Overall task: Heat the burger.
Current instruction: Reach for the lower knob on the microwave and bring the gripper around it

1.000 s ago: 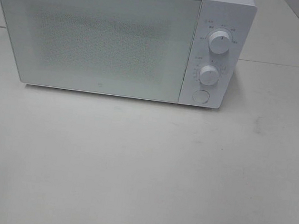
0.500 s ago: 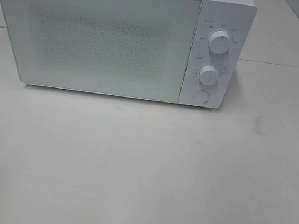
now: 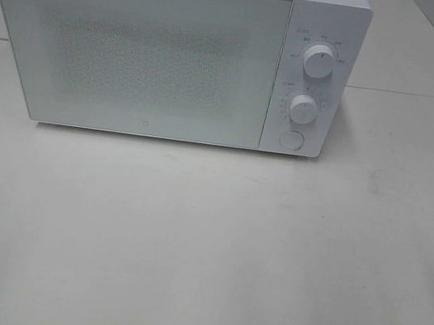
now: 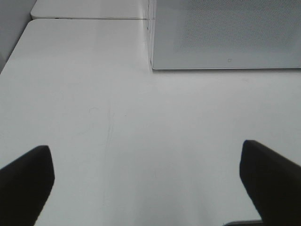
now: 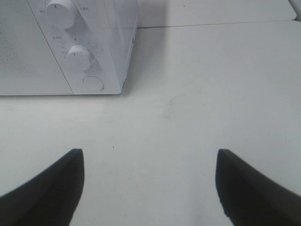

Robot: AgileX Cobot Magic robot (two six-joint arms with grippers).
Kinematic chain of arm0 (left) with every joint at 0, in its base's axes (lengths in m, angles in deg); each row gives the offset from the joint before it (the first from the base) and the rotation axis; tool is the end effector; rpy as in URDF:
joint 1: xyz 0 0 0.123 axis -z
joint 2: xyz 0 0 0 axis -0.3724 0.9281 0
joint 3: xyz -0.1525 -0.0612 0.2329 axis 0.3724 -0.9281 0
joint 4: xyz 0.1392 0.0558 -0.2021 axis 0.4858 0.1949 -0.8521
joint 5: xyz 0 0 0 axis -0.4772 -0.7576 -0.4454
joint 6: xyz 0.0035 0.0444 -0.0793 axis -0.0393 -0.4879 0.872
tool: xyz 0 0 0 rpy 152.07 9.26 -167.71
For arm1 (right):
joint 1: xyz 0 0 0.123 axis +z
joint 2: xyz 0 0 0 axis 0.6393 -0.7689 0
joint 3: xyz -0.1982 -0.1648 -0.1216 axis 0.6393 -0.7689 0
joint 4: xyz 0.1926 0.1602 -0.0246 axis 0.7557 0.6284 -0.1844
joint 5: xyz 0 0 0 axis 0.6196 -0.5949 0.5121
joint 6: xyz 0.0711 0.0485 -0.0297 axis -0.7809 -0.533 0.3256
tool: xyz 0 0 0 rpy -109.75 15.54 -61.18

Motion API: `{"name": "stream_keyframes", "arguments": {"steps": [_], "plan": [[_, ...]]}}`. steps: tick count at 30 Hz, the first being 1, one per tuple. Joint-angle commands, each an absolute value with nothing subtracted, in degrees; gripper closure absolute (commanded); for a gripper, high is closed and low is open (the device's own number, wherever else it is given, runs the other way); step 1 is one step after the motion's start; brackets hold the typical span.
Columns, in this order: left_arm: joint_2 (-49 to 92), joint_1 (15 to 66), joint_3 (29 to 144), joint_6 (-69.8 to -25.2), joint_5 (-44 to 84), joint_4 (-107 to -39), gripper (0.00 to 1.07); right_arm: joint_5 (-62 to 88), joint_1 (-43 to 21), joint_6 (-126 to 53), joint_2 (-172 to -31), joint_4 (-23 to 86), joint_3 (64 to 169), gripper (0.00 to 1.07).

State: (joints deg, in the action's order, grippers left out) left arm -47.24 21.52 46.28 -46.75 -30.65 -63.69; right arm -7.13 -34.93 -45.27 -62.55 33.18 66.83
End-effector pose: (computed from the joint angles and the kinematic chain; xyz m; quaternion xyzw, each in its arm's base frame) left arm -0.0089 -0.0076 0.2821 0.0227 0.8494 -0.0313 0.5263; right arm 0.1080 0.0100 0.2537 0.0078 0.8355 0.0566 0.5465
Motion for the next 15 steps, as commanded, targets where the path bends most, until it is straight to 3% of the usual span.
{"name": "stream_keyframes", "arguments": {"steps": [1, 15], "plan": [[-47.58, 21.35, 46.39, -46.4, -30.31, -63.63, 0.06, -1.86, -35.27, -46.02, -65.36, 33.24, 66.48, 0.32], [-47.58, 21.35, 46.39, -46.4, -30.31, -63.63, 0.06, 18.42, -35.27, -47.74, -80.77, 33.01, 66.48, 0.32]]}}
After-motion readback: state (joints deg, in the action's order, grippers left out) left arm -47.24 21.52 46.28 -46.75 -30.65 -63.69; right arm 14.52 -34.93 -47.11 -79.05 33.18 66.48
